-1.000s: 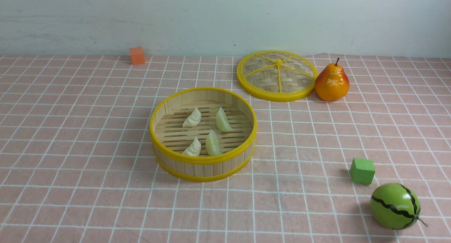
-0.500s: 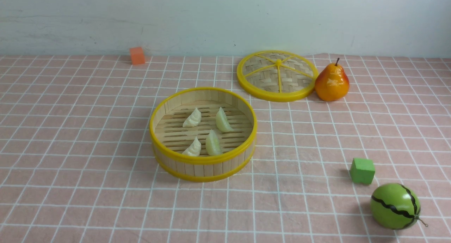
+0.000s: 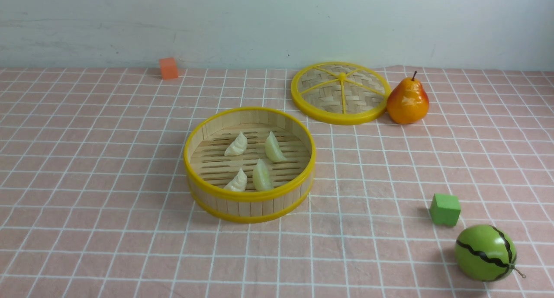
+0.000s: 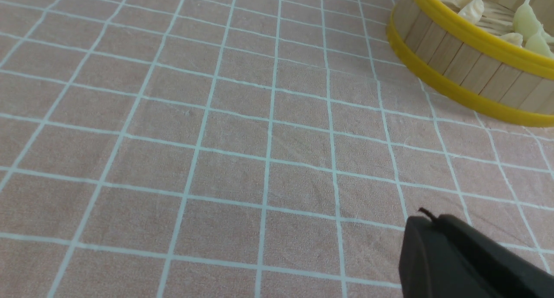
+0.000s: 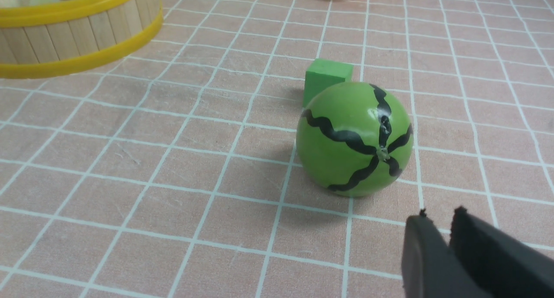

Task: Put the dumplings into the steamer on the table with the pink tablecloth.

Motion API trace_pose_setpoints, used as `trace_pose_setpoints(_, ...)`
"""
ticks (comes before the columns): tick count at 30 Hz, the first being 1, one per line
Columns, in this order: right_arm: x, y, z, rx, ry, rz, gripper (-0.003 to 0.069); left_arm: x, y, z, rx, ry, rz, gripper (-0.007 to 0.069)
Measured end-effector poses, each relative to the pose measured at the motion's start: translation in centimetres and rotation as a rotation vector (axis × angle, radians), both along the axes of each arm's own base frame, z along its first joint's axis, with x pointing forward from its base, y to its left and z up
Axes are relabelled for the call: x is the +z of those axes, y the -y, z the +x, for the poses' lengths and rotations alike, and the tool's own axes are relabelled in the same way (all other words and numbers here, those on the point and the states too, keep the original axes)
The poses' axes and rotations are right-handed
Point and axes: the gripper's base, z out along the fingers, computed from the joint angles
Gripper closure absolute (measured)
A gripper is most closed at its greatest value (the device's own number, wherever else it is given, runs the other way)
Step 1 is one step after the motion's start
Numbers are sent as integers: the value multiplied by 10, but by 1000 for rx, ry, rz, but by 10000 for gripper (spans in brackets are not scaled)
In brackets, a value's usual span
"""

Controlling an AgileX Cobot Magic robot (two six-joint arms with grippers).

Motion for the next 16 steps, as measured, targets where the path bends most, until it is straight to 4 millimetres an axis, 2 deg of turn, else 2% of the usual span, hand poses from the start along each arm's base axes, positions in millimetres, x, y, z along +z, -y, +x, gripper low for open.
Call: trace_pose_setpoints(16,0,0,0,0,0,0,538,0,0,0,0,0,0,620)
